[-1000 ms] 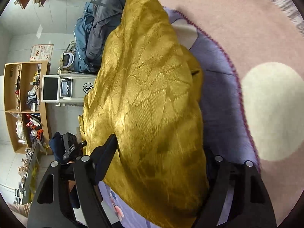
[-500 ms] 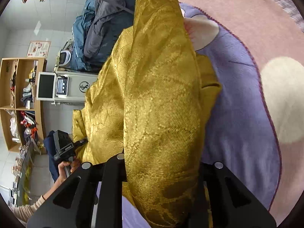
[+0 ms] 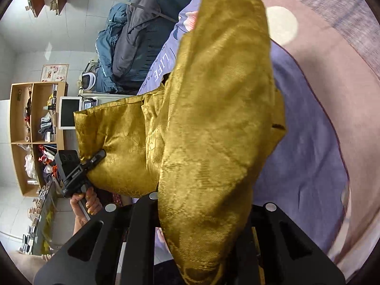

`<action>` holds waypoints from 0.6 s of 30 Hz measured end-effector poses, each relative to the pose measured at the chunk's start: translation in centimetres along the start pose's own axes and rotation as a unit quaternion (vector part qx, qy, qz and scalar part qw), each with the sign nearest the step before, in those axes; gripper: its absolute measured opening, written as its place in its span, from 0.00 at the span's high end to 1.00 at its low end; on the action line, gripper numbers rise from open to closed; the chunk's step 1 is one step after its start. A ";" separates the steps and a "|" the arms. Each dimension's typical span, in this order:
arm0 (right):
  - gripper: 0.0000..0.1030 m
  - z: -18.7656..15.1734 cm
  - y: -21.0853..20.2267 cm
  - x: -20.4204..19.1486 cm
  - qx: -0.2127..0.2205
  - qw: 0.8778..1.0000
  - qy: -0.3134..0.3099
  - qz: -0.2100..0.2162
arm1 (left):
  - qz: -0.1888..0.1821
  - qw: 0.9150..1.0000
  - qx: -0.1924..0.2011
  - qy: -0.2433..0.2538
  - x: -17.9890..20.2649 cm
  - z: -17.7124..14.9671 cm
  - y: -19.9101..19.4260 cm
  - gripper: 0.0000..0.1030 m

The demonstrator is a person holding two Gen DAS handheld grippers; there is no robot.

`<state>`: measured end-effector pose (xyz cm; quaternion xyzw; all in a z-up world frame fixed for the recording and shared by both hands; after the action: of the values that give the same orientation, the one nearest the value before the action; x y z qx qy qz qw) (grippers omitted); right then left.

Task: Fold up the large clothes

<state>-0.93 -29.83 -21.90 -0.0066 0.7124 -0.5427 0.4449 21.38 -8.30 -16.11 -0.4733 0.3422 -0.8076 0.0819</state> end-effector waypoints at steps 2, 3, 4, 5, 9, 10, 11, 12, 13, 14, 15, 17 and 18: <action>0.83 -1.2 -1.0 -0.6 0.003 1.000 0.001 0.008 | -0.015 1.000 0.004 0.002 1.3 0.3 -0.7 0.88; 0.83 -1.4 -1.4 -0.9 0.003 1.000 -0.001 0.011 | -0.021 1.000 0.011 0.003 2.0 0.8 -1.5 0.88; 0.83 -1.7 -1.6 -1.9 0.004 1.000 -0.010 0.016 | -0.022 1.000 0.017 0.008 2.6 1.3 -2.2 0.88; 0.83 -1.7 -1.7 -2.9 0.004 1.000 -0.019 0.022 | -0.025 0.999 0.026 0.015 3.3 2.0 -3.2 0.88; 0.83 -1.2 -1.7 -10.2 -0.003 0.994 -0.090 0.063 | -0.015 0.996 0.072 0.055 6.3 4.0 -10.2 0.88; 0.84 -1.0 -1.6 -13.0 -0.005 0.990 -0.114 0.077 | -0.001 0.994 0.086 0.072 6.9 4.3 -12.5 0.88; 0.84 -0.9 -1.5 -16.4 -0.010 0.986 -0.137 0.098 | 0.010 0.992 0.100 0.082 7.3 4.2 -15.2 0.88; 0.84 -0.6 -1.5 -19.5 -0.013 0.980 -0.160 0.116 | 0.019 0.989 0.120 0.087 7.8 4.2 -18.3 0.88; 0.84 -0.5 -1.6 -23.2 -0.015 0.972 -0.190 0.136 | 0.031 0.985 0.140 0.091 8.2 4.0 -21.6 0.88; 0.84 -0.5 -1.7 -27.5 -0.020 0.962 -0.223 0.158 | 0.048 0.981 0.160 0.096 8.6 3.9 -24.7 0.88; 0.84 -0.6 -1.8 -30.8 -0.025 0.952 -0.250 0.176 | 0.071 0.974 0.186 0.104 9.2 3.7 -28.7 0.88; 0.84 -1.8 -1.8 -40.1 -0.042 0.921 -0.322 0.213 | 0.112 0.958 0.241 0.113 10.4 2.4 -36.8 0.88; 0.84 -2.7 -1.6 -43.7 -0.050 0.907 -0.353 0.224 | 0.139 0.946 0.271 0.114 11.1 1.4 -41.2 0.88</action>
<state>23.01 -6.92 6.74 -0.0597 0.5178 -0.3548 0.7761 24.46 16.99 18.13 -0.2859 0.1800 -0.8989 0.2788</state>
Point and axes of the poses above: each gripper's, at about its wrist camera, not at the fingertips, and y roughly the way its jaws point, x to its right, z to its top, the point moved 9 cm from there along y, roughly the way its jaws point, and after that the axes turned 15 degrees about -z, right-handed, at the moved point
